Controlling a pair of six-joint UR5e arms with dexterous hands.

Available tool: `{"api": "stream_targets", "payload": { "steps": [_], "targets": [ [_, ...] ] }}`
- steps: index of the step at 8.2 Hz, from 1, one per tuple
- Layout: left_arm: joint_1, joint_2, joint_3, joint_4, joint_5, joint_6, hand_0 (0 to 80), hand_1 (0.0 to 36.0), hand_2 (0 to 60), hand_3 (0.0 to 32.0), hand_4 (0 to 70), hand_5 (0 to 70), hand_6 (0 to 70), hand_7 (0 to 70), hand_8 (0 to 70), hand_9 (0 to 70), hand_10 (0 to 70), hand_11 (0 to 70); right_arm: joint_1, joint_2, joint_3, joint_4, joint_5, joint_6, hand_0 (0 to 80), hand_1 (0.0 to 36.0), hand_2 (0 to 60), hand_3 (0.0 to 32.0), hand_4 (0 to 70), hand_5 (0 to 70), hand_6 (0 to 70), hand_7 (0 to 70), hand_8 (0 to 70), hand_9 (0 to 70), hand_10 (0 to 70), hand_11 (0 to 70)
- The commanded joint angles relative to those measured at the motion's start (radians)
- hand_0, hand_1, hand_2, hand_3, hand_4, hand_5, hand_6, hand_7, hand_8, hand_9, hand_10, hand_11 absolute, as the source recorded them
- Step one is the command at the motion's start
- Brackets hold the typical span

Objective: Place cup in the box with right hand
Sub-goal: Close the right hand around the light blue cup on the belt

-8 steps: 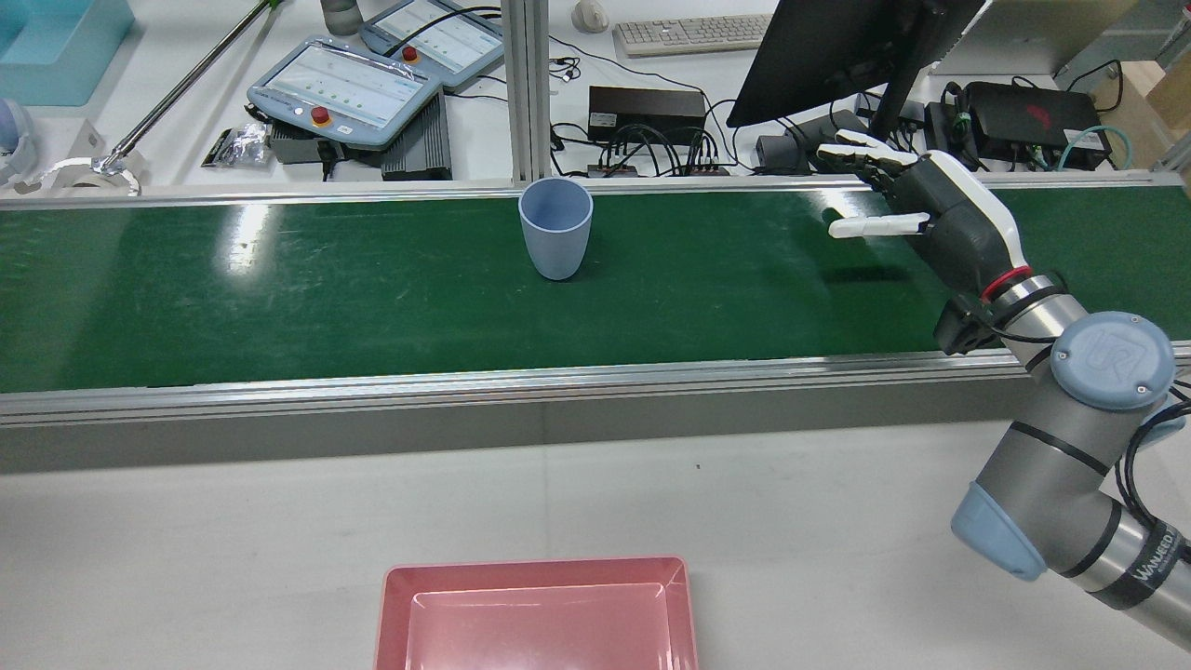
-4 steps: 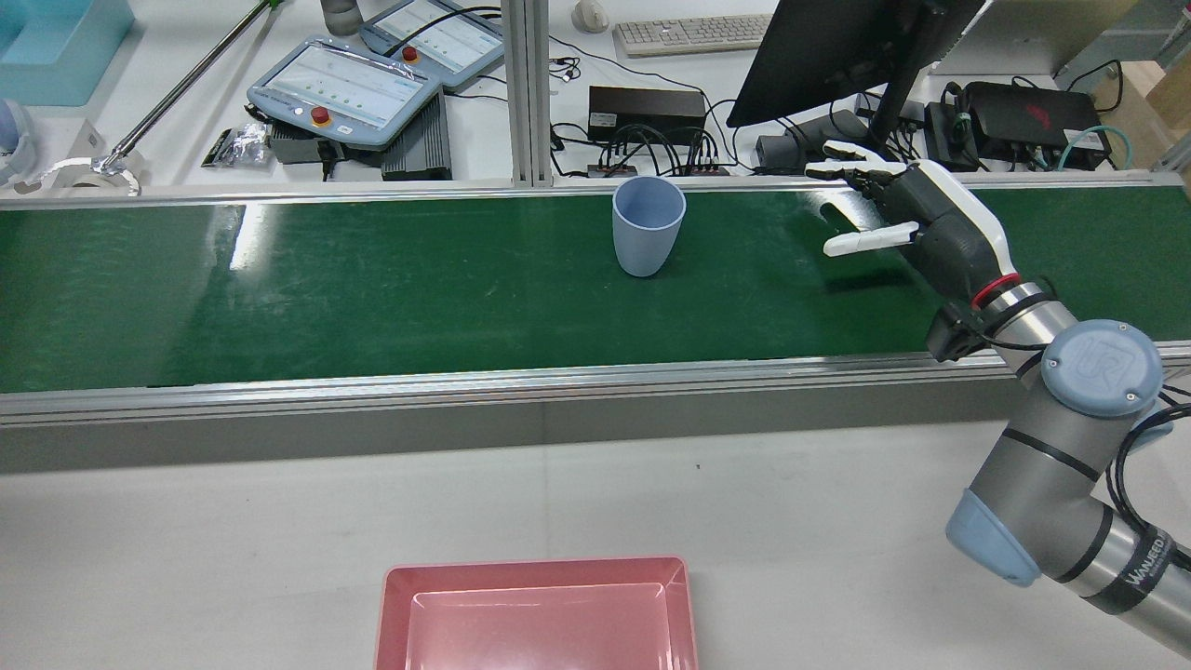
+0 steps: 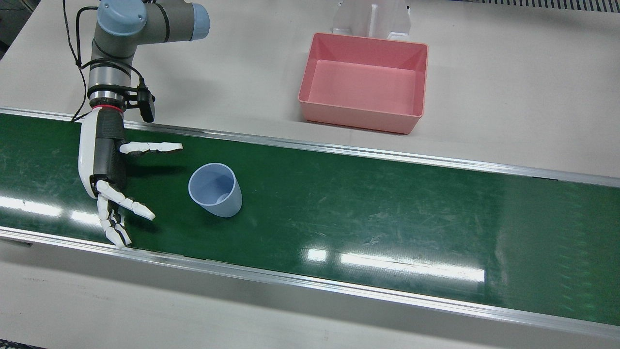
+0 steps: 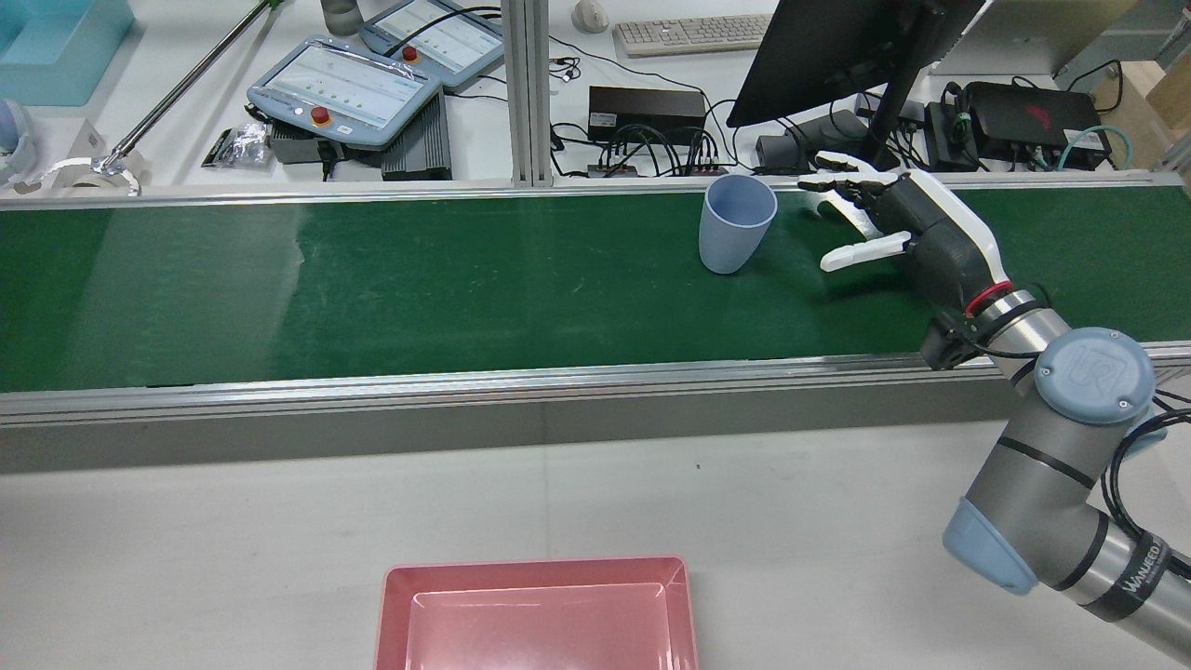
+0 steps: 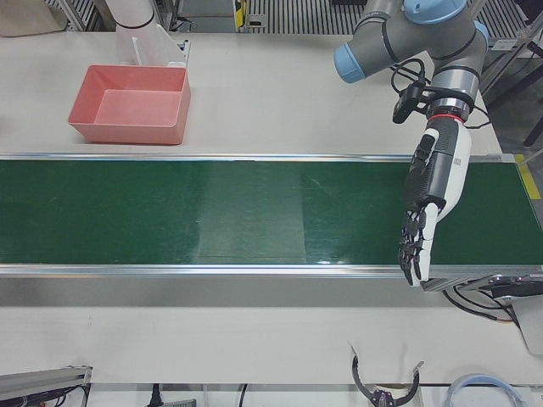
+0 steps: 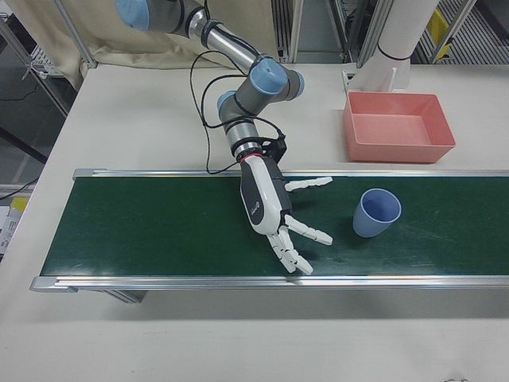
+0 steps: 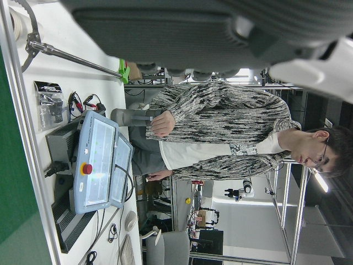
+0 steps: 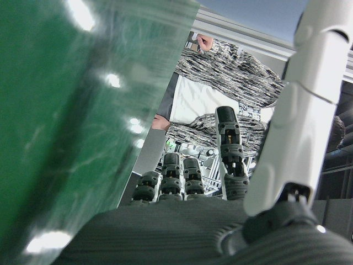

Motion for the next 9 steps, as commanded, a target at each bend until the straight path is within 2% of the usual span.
{"api": "stream_targets", "payload": {
  "steps": [1, 3, 4, 5, 6, 7, 8, 9],
  "targets": [
    [0.0, 0.0, 0.0, 0.0, 0.0, 0.0, 0.0, 0.0, 0.0, 0.0, 0.0, 0.0, 0.0, 0.0, 0.0, 0.0, 0.0, 0.0, -0.001, 0.001, -0.002, -0.001, 0.0, -0.011, 54.8, 17.2, 6.2, 0.0, 19.4, 6.9, 6.2, 19.5, 10.2, 18.3, 5.8, 10.3],
    [0.0, 0.0, 0.002, 0.0, 0.0, 0.0, 0.0, 0.0, 0.0, 0.0, 0.0, 0.0, 0.0, 0.0, 0.0, 0.0, 0.0, 0.0, 0.001, -0.001, -0.002, -0.005, 0.003, -0.011, 57.8, 17.0, 0.0, 0.0, 22.2, 7.5, 6.6, 20.6, 10.6, 19.1, 6.3, 11.2],
    [0.0, 0.0, 0.002, 0.0, 0.0, 0.0, 0.0, 0.0, 0.0, 0.0, 0.0, 0.0, 0.0, 0.0, 0.0, 0.0, 0.0, 0.0, 0.001, -0.004, -0.002, -0.009, 0.032, -0.014, 56.8, 19.0, 6.4, 0.0, 20.5, 7.6, 6.7, 21.3, 10.8, 19.5, 6.4, 11.4],
    [0.0, -0.001, 0.0, 0.0, 0.0, 0.0, 0.0, 0.0, 0.0, 0.0, 0.0, 0.0, 0.0, 0.0, 0.0, 0.0, 0.0, 0.0, 0.001, -0.007, -0.002, -0.013, 0.052, -0.015, 56.5, 20.3, 9.8, 0.0, 20.0, 7.7, 7.0, 22.4, 11.5, 20.4, 6.6, 11.7],
    [0.0, 0.0, 0.002, 0.0, 0.0, 0.0, 0.0, 0.0, 0.0, 0.0, 0.0, 0.0, 0.0, 0.0, 0.0, 0.0, 0.0, 0.0, 0.004, -0.013, -0.002, -0.047, 0.07, -0.014, 56.7, 20.9, 11.2, 0.0, 22.9, 7.9, 7.8, 25.6, 12.9, 22.8, 7.4, 12.7],
    [0.0, 0.0, 0.0, 0.0, 0.0, 0.0, 0.0, 0.0, 0.0, 0.0, 0.0, 0.0, 0.0, 0.0, 0.0, 0.0, 0.0, 0.0, 0.01, -0.022, 0.0, -0.064, 0.092, -0.011, 58.7, 23.8, 24.4, 0.0, 34.2, 9.4, 13.5, 50.7, 21.6, 38.0, 12.7, 20.4],
    [0.0, 0.0, 0.0, 0.0, 0.0, 0.0, 0.0, 0.0, 0.0, 0.0, 0.0, 0.0, 0.0, 0.0, 0.0, 0.0, 0.0, 0.0, 0.011, -0.033, 0.003, -0.064, 0.094, -0.006, 52.3, 33.8, 60.0, 0.0, 50.1, 13.9, 28.1, 70.0, 46.6, 70.0, 36.3, 52.8],
    [0.0, 0.0, 0.0, 0.0, 0.0, 0.0, 0.0, 0.0, 0.0, 0.0, 0.0, 0.0, 0.0, 0.0, 0.0, 0.0, 0.0, 0.0, 0.014, -0.033, 0.01, -0.064, 0.095, -0.004, 52.9, 33.7, 60.0, 0.0, 70.0, 15.5, 35.0, 70.0, 57.9, 70.0, 47.8, 68.4]
  ]
}}
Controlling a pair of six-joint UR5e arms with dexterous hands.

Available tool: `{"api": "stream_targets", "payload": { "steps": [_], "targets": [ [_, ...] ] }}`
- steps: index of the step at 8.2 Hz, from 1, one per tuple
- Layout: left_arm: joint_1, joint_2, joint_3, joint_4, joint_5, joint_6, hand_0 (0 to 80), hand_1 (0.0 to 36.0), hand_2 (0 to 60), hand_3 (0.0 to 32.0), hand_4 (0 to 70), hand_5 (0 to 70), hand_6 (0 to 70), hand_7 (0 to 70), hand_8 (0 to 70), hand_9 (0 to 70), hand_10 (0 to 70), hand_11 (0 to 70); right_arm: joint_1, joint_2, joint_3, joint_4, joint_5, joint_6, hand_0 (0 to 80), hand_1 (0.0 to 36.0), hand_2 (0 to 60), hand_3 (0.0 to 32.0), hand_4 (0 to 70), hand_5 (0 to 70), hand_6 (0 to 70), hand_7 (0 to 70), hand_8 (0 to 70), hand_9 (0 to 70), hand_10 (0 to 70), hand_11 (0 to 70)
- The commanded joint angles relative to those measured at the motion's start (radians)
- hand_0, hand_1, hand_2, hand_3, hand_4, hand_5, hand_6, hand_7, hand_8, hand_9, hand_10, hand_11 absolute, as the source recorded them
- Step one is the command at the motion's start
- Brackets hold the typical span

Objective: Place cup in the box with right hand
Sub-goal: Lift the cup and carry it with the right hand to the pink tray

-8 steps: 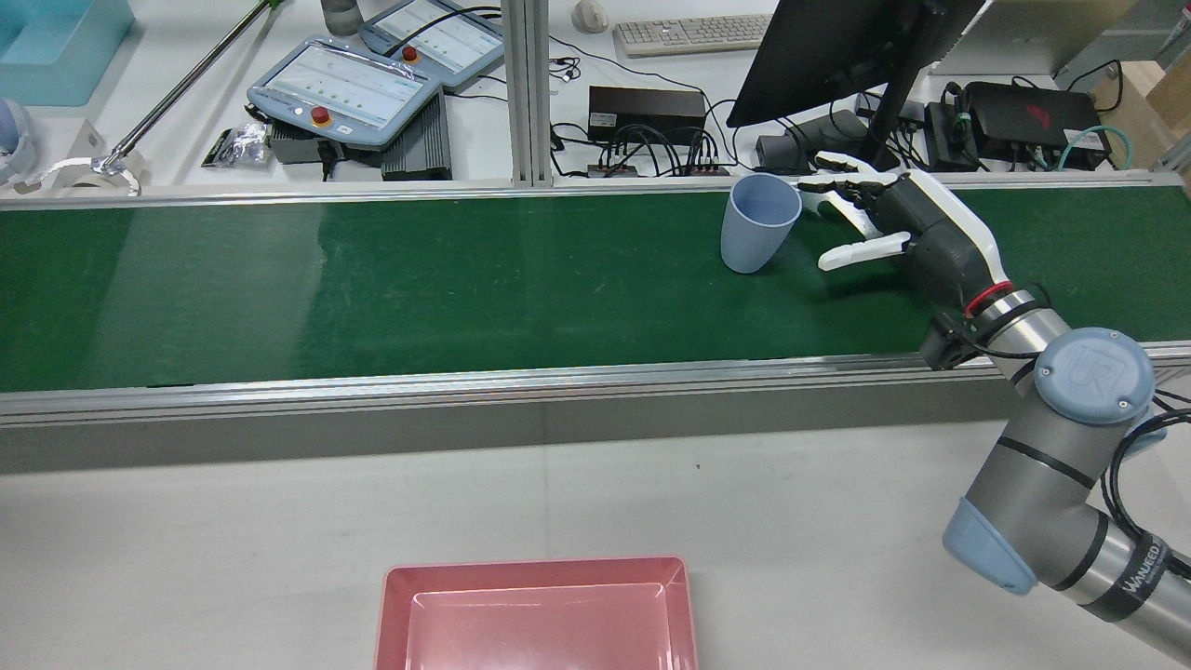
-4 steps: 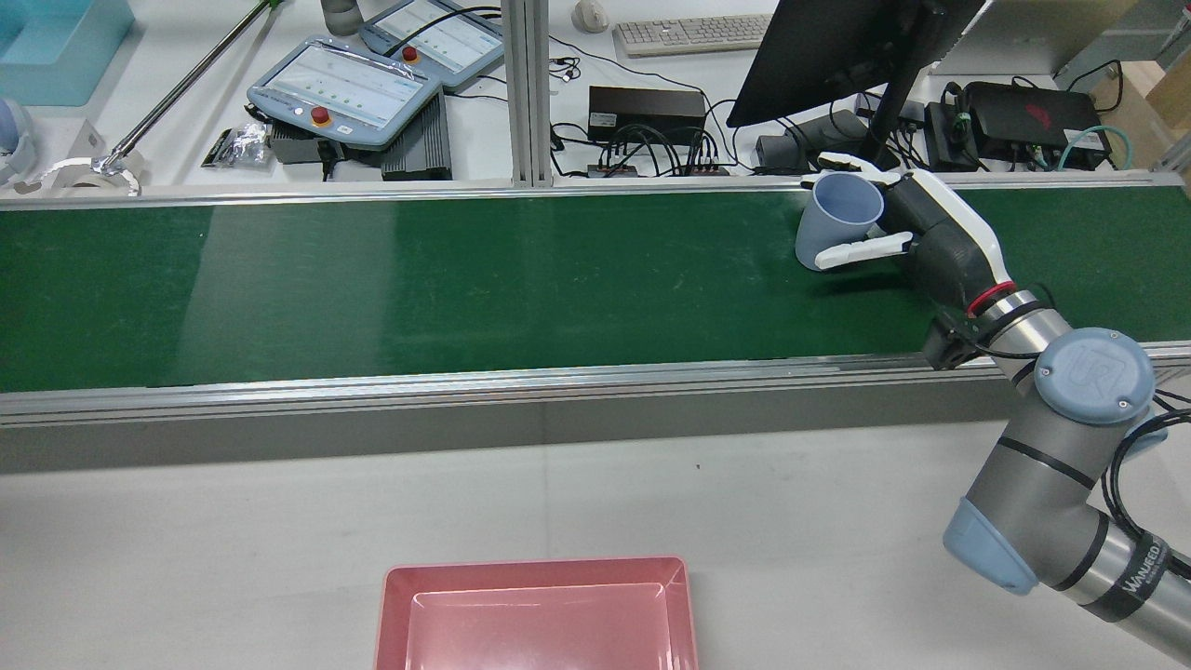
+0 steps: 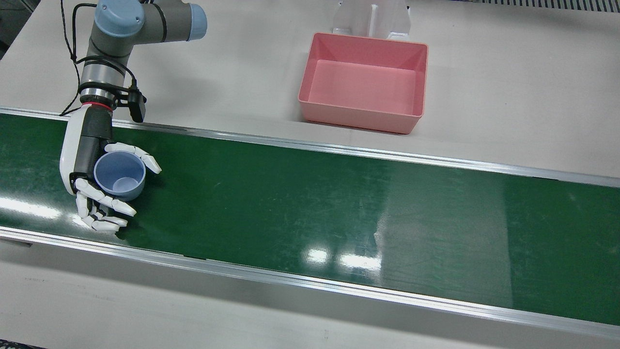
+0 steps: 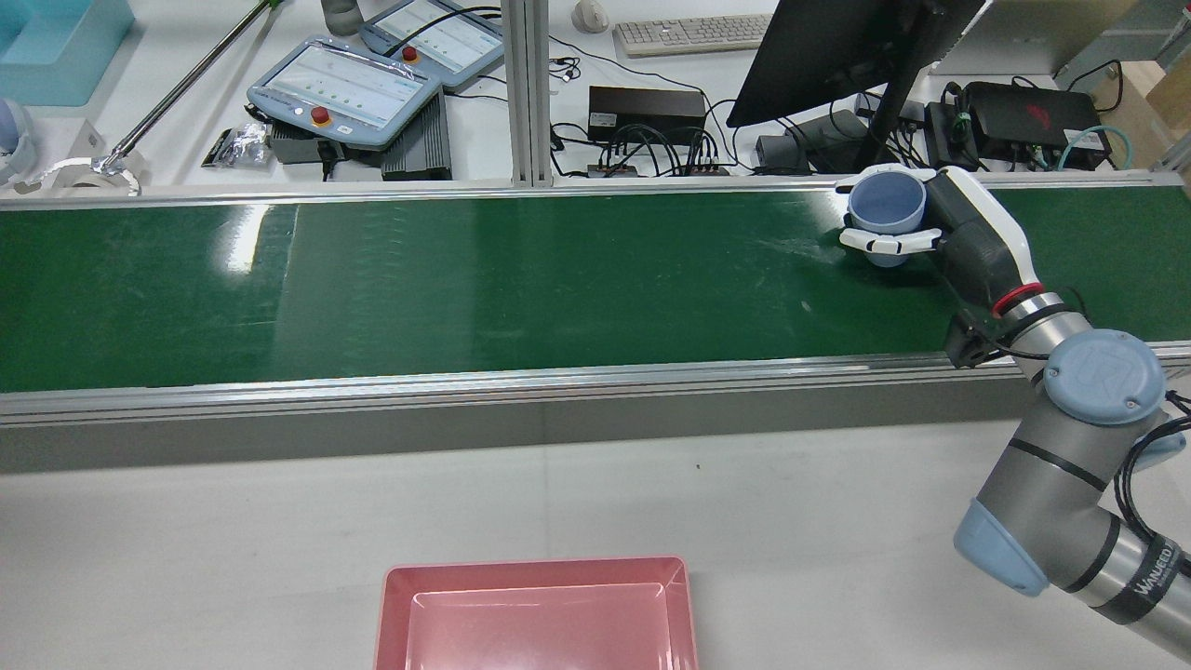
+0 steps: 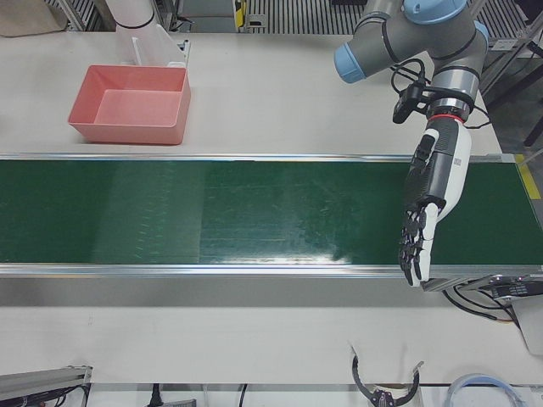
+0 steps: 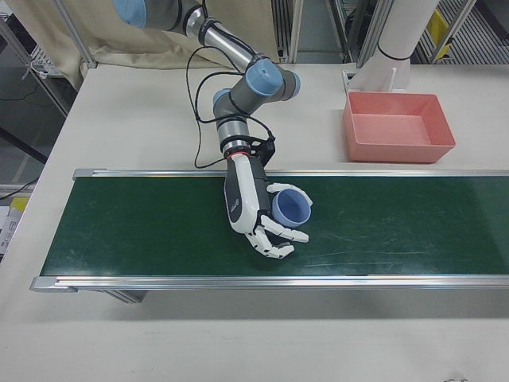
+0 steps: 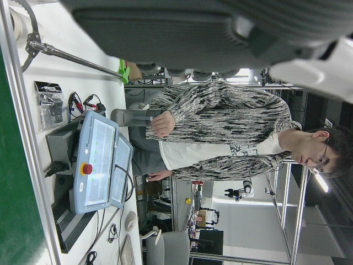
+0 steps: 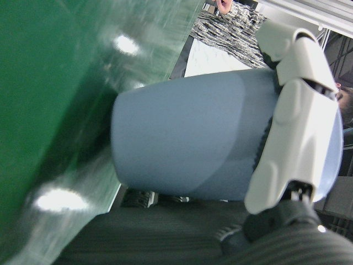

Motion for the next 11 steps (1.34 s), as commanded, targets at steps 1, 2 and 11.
{"api": "stream_targets", "payload": {
  "steps": [1, 2, 11],
  "targets": [
    [0.0, 0.0, -0.001, 0.0, 0.0, 0.0, 0.0, 0.0, 0.0, 0.0, 0.0, 0.0, 0.0, 0.0, 0.0, 0.0, 0.0, 0.0, 0.009, -0.011, 0.034, -0.009, 0.013, 0.009, 52.8, 33.6, 60.0, 0.0, 70.0, 16.0, 37.7, 70.0, 62.3, 70.0, 53.4, 70.0],
    [0.0, 0.0, -0.001, 0.0, 0.0, 0.0, 0.0, 0.0, 0.0, 0.0, 0.0, 0.0, 0.0, 0.0, 0.0, 0.0, 0.0, 0.0, 0.012, -0.015, 0.099, -0.011, 0.011, 0.001, 53.9, 32.9, 60.0, 0.0, 70.0, 15.9, 36.6, 70.0, 61.2, 70.0, 52.4, 70.0],
    [0.0, 0.0, -0.001, 0.0, 0.0, 0.0, 0.0, 0.0, 0.0, 0.0, 0.0, 0.0, 0.0, 0.0, 0.0, 0.0, 0.0, 0.0, -0.758, 0.034, 0.516, 0.003, 0.35, -0.463, 54.6, 30.7, 60.0, 0.0, 70.0, 14.8, 33.1, 70.0, 57.7, 70.0, 47.9, 68.2]
  ]
}}
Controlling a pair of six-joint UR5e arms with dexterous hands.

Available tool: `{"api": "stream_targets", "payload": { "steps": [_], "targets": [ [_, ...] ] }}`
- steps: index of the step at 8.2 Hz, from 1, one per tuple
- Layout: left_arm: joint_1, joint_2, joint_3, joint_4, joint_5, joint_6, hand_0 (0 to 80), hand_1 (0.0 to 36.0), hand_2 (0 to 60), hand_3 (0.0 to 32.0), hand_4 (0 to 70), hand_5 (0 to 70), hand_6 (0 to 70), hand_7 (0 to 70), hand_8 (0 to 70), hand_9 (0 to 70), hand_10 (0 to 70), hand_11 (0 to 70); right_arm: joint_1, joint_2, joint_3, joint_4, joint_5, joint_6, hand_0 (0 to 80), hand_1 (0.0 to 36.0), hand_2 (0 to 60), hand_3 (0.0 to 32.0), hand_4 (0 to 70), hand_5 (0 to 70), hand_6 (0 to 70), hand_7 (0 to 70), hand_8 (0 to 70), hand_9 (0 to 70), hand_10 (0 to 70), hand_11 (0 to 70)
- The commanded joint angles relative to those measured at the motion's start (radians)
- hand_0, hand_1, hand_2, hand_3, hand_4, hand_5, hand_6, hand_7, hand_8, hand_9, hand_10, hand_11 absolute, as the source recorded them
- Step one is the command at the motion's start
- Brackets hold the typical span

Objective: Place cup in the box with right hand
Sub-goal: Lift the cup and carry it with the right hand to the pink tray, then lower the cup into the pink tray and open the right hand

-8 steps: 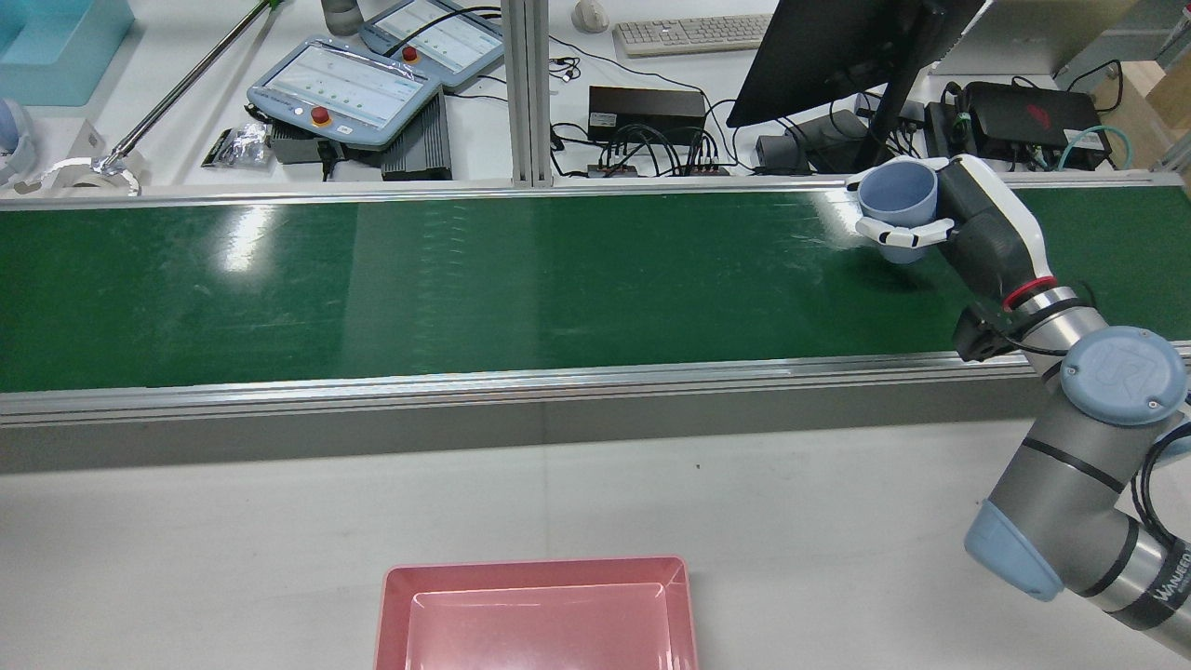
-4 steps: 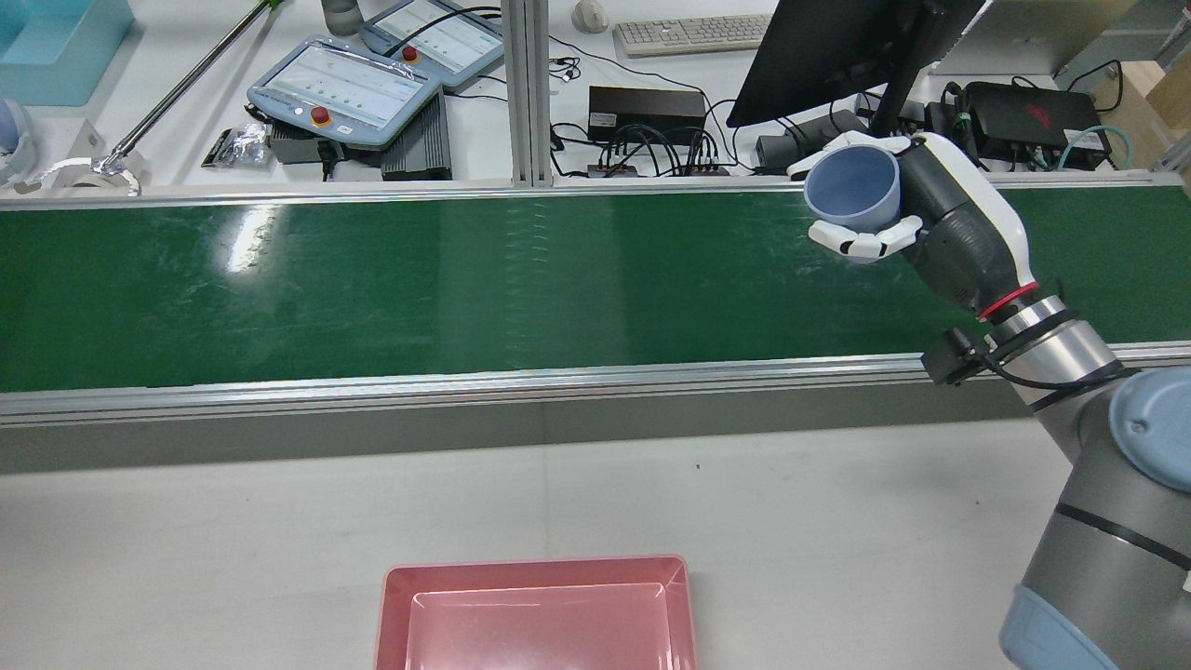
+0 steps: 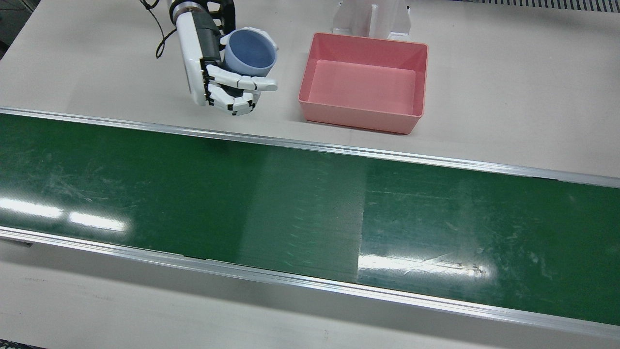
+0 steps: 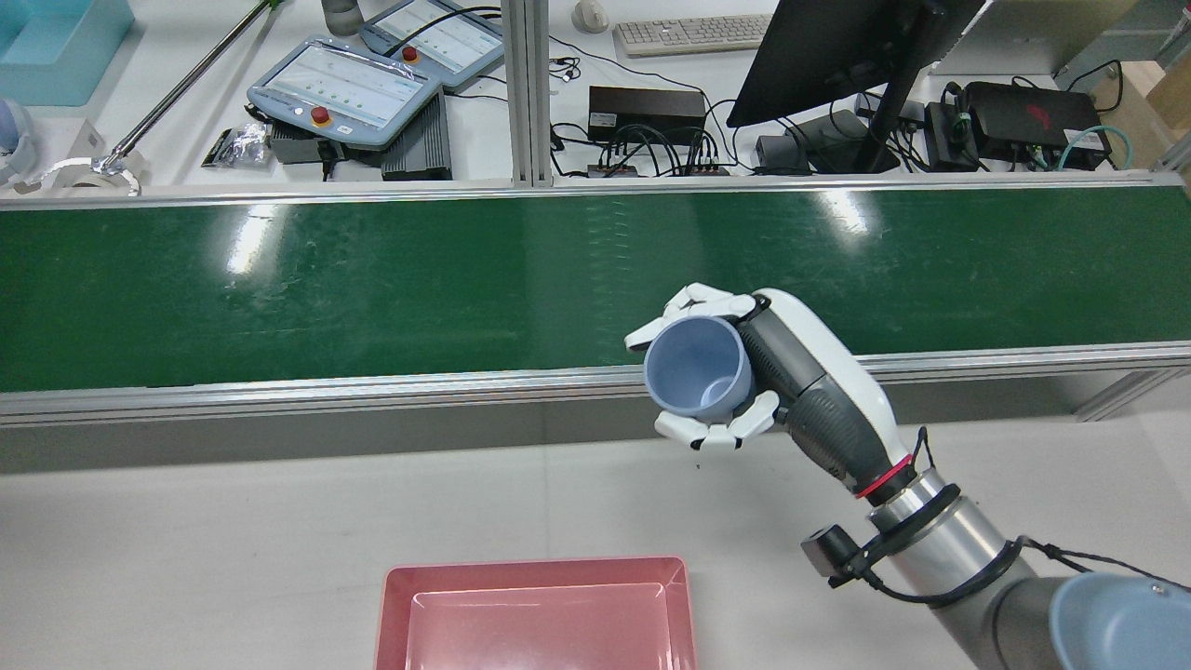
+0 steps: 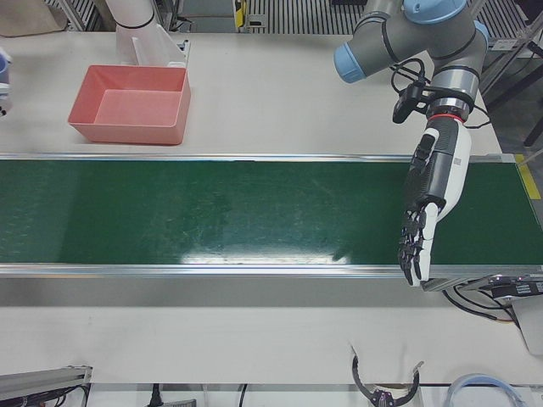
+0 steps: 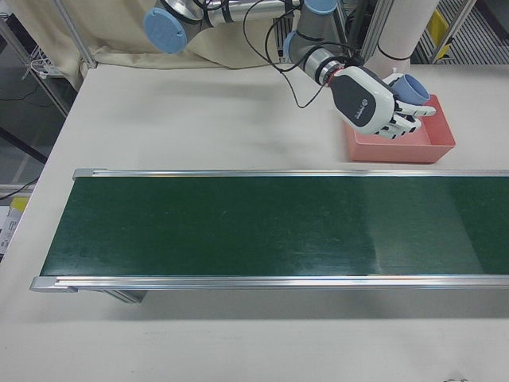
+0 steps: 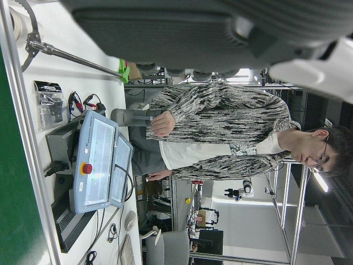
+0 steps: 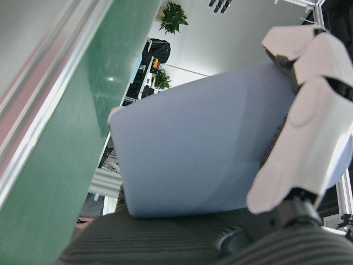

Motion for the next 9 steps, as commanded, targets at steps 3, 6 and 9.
{"api": "stream_targets", "payload": {
  "steps": [3, 6, 9],
  "targets": [
    [0.0, 0.0, 0.003, -0.003, 0.0, 0.001, 0.0, 0.0, 0.0, 0.0, 0.0, 0.0, 0.0, 0.0, 0.0, 0.0, 0.0, 0.0, -0.354, 0.017, -0.068, 0.035, 0.133, -0.104, 56.5, 23.9, 46.9, 0.0, 61.5, 13.6, 27.0, 70.0, 50.1, 70.0, 41.8, 59.7],
    [0.0, 0.0, 0.003, -0.003, 0.0, 0.001, 0.0, 0.0, 0.0, 0.0, 0.0, 0.0, 0.0, 0.0, 0.0, 0.0, 0.0, 0.0, -0.362, 0.017, -0.117, 0.072, 0.133, -0.096, 57.0, 16.5, 3.5, 0.0, 13.1, 6.7, 3.7, 8.9, 6.7, 11.7, 1.8, 4.7],
    [0.0, 0.0, 0.003, -0.003, 0.0, 0.001, 0.0, 0.0, 0.0, 0.0, 0.0, 0.0, 0.0, 0.0, 0.0, 0.0, 0.0, 0.0, -0.362, 0.022, -0.112, 0.073, 0.127, -0.093, 48.2, 4.7, 1.2, 0.0, 12.7, 3.5, 2.5, 7.2, 6.7, 11.8, 0.0, 0.5]
  ]
}}
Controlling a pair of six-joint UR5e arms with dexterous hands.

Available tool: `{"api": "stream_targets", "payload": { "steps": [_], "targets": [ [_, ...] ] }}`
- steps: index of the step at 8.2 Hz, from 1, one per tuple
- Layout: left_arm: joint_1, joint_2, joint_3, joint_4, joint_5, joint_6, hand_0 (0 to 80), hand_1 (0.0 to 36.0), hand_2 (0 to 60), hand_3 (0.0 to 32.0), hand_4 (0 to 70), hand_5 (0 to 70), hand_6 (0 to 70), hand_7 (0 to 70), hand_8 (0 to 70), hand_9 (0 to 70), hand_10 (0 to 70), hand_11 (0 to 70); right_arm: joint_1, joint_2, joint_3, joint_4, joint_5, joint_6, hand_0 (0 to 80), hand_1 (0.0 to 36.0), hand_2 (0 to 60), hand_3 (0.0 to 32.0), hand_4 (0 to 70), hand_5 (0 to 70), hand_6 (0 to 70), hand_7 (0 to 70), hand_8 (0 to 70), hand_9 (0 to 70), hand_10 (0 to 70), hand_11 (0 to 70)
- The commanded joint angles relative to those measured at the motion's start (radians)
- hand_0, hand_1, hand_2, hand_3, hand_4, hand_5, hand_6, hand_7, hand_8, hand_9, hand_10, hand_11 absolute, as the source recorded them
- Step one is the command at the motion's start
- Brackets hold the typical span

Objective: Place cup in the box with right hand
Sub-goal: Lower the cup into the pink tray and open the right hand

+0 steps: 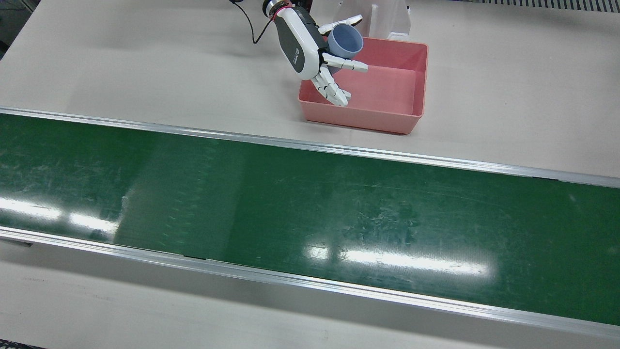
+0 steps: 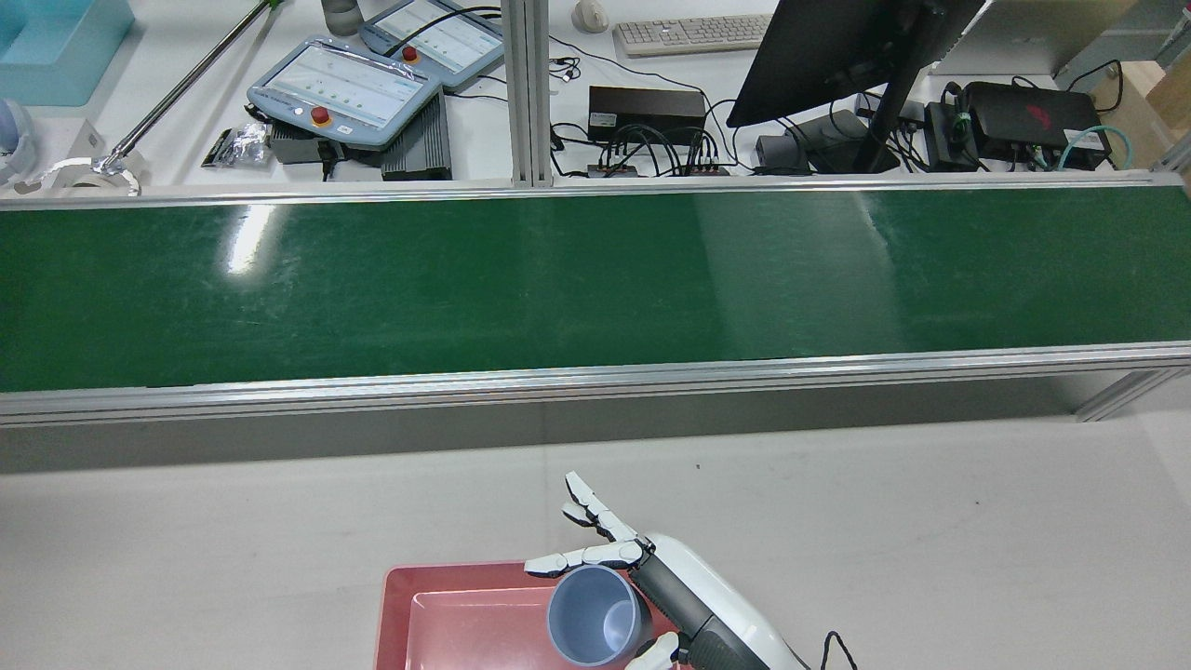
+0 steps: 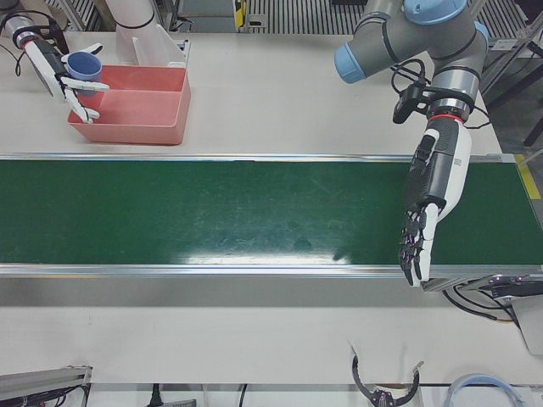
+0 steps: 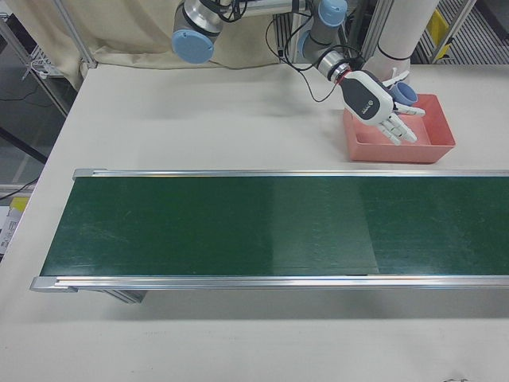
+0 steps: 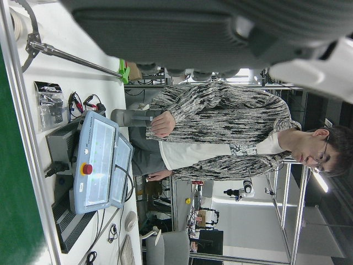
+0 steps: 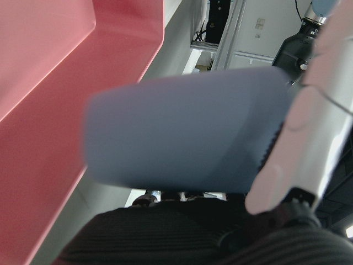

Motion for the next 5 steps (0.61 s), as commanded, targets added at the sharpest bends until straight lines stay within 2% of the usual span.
{"api": "stream_targets", "payload": {
  "steps": [1, 2, 3, 4, 5],
  "targets": [
    [0.0, 0.0, 0.0, 0.0, 0.0, 0.0, 0.0, 0.0, 0.0, 0.0, 0.0, 0.0, 0.0, 0.0, 0.0, 0.0, 0.0, 0.0, -0.001, 0.005, 0.008, 0.0, -0.004, 0.002, 44.7, 8.5, 8.9, 0.0, 7.4, 3.2, 2.6, 8.0, 7.0, 12.4, 0.0, 0.3],
    [0.0, 0.0, 0.0, 0.0, 0.0, 0.0, 0.0, 0.0, 0.0, 0.0, 0.0, 0.0, 0.0, 0.0, 0.0, 0.0, 0.0, 0.0, 0.001, -0.001, 0.022, -0.001, -0.006, 0.016, 47.4, 2.9, 0.0, 0.0, 15.1, 3.2, 2.7, 8.4, 7.1, 12.7, 0.0, 0.0],
    [0.0, 0.0, 0.0, 0.0, 0.0, 0.0, 0.0, 0.0, 0.0, 0.0, 0.0, 0.0, 0.0, 0.0, 0.0, 0.0, 0.0, 0.0, 0.033, -0.018, 0.063, -0.003, -0.012, 0.055, 43.7, 5.8, 7.1, 0.0, 9.9, 2.9, 2.8, 9.6, 7.4, 13.4, 0.0, 0.0],
    [0.0, 0.0, 0.0, 0.002, 0.0, 0.0, 0.0, 0.0, 0.0, 0.0, 0.0, 0.0, 0.0, 0.0, 0.0, 0.0, 0.0, 0.0, 0.091, -0.06, 0.121, -0.004, -0.016, 0.089, 46.2, 1.7, 0.0, 0.0, 14.9, 2.7, 2.9, 10.2, 7.6, 13.7, 0.0, 0.0],
    [0.0, 0.0, -0.002, 0.0, 0.0, 0.0, 0.0, 0.0, 0.0, 0.0, 0.0, 0.0, 0.0, 0.0, 0.0, 0.0, 0.0, 0.0, 0.176, -0.097, 0.19, -0.01, -0.079, 0.094, 46.1, 4.0, 1.9, 0.0, 13.6, 3.1, 3.2, 11.1, 8.0, 14.4, 0.0, 0.3]
  ]
}}
